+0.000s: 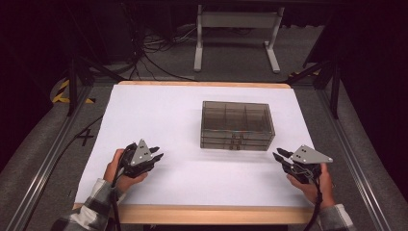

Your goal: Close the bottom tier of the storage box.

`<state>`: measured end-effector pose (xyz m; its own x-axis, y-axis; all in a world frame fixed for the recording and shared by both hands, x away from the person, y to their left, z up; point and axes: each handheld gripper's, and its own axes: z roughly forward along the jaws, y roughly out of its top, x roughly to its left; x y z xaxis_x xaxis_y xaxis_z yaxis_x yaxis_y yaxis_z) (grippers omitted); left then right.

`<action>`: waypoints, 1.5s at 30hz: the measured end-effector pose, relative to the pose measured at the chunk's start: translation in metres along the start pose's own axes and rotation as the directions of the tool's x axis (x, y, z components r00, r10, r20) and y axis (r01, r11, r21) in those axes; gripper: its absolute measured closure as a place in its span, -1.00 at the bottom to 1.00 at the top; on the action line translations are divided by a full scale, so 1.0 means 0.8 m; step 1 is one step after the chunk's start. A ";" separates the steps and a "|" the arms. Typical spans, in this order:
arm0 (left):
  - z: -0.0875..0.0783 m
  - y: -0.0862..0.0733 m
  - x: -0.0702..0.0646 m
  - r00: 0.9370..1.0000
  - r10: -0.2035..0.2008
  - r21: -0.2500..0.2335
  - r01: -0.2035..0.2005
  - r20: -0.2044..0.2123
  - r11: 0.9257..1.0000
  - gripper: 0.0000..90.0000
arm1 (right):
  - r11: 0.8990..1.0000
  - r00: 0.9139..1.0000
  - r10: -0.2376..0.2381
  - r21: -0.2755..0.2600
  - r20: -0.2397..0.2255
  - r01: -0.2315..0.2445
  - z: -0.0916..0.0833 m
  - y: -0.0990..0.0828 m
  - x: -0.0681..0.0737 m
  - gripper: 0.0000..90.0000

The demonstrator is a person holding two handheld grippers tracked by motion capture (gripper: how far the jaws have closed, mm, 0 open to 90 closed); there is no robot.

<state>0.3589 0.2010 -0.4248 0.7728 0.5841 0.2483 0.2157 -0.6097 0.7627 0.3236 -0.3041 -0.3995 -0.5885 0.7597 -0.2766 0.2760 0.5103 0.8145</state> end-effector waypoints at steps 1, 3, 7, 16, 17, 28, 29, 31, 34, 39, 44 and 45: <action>-0.004 -0.004 0.002 1.000 -0.012 -0.006 0.012 -0.003 1.000 0.51 | 1.000 1.000 0.008 -0.003 -0.003 -0.008 -0.002 -0.003 -0.001 0.64; -0.014 -0.014 0.008 0.999 -0.039 -0.020 0.039 -0.011 0.999 0.46 | 1.000 1.000 0.010 -0.013 -0.007 -0.010 -0.006 -0.010 -0.003 0.59; -0.029 -0.032 0.020 0.996 -0.090 -0.033 0.089 -0.023 0.995 0.33 | 0.999 0.999 0.035 -0.014 0.001 -0.035 -0.012 -0.025 -0.009 0.48; -0.036 -0.069 0.033 0.977 -0.208 -0.091 0.203 -0.050 0.975 -0.40 | 0.990 0.988 0.142 -0.016 0.064 -0.141 -0.020 -0.066 -0.031 -0.21; -0.035 -0.073 0.035 0.972 -0.232 -0.100 0.227 -0.046 0.969 -0.45 | 0.986 0.983 0.168 -0.023 0.071 -0.167 -0.020 -0.071 -0.035 -0.25; -0.035 -0.093 0.039 0.948 -0.310 -0.153 0.297 -0.074 0.943 -0.71 | 0.964 0.951 0.266 -0.025 0.160 -0.265 -0.013 -0.090 -0.047 -0.67; -0.035 -0.093 0.039 0.946 -0.314 -0.155 0.300 -0.076 0.941 -0.73 | 0.964 0.951 0.266 -0.022 0.157 -0.266 -0.013 -0.090 -0.048 -0.69; -0.035 -0.093 0.040 0.946 -0.316 -0.157 0.302 -0.074 0.940 -0.76 | 0.961 0.948 0.275 -0.027 0.161 -0.274 -0.013 -0.090 -0.048 -0.72; -0.035 -0.093 0.039 0.944 -0.323 -0.156 0.310 -0.070 0.938 -0.78 | 0.959 0.945 0.284 -0.029 0.164 -0.283 -0.013 -0.091 -0.049 -0.73; -0.035 -0.093 0.040 0.941 -0.328 -0.154 0.313 -0.079 0.937 -0.80 | 0.962 0.948 0.270 -0.011 0.169 -0.272 -0.011 -0.090 -0.047 -0.71; -0.032 -0.092 0.040 0.939 -0.332 -0.135 0.318 -0.092 0.938 -0.83 | 0.956 0.937 0.286 0.002 0.201 -0.292 -0.009 -0.090 -0.048 -0.70; -0.032 -0.092 0.040 0.939 -0.331 -0.134 0.318 -0.092 0.939 -0.83 | 0.954 0.935 0.291 0.005 0.203 -0.298 -0.009 -0.090 -0.049 -0.70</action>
<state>0.3525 0.2783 -0.4575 0.5991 0.7999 0.0354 0.3685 -0.3148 0.8747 0.3213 -0.3732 -0.4437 -0.3151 0.9408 -0.1251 0.4428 0.2623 0.8574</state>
